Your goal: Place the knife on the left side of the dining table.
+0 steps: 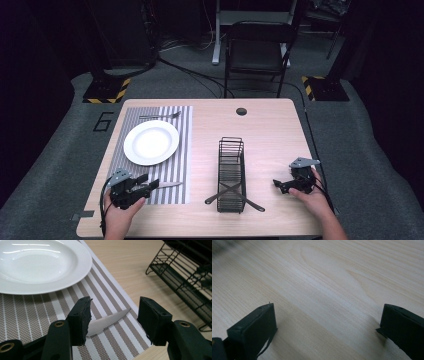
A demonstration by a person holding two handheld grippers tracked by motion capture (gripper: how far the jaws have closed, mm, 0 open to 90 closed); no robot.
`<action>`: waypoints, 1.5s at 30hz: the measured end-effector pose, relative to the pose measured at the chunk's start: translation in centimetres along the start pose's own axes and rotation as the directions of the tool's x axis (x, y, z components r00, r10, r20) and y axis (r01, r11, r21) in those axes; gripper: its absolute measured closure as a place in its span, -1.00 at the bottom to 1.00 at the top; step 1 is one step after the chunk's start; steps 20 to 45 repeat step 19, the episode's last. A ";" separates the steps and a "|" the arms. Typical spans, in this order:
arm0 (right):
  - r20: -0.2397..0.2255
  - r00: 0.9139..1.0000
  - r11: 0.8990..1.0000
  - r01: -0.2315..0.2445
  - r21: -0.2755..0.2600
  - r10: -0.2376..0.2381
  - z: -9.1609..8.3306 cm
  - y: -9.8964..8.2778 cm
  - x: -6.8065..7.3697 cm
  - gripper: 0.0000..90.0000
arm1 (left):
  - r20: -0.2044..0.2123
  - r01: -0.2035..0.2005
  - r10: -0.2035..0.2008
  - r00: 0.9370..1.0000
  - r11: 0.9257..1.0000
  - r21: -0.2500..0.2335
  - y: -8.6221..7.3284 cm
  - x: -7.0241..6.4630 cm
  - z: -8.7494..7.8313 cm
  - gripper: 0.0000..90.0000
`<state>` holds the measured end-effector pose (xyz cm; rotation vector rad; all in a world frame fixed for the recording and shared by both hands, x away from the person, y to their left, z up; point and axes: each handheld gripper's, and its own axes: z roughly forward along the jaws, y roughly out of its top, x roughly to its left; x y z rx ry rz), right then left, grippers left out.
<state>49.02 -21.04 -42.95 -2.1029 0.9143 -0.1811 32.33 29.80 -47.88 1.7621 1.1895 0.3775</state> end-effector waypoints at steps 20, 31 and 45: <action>-0.001 1.000 1.000 0.000 -0.001 0.000 0.0 0.0 0.0 -1.00 | 0.145 -0.308 0.285 0.947 0.937 0.166 -1.9 -3.9 4.6 -0.11; -0.001 1.000 1.000 0.000 -0.001 0.000 0.0 0.0 0.0 -1.00 | 0.145 -0.308 0.285 0.947 0.937 0.166 -1.9 -3.9 4.6 -0.11; -0.001 1.000 1.000 0.000 -0.001 0.000 0.0 0.0 0.0 -1.00 | 0.145 -0.308 0.285 0.947 0.937 0.166 -1.9 -3.9 4.6 -0.11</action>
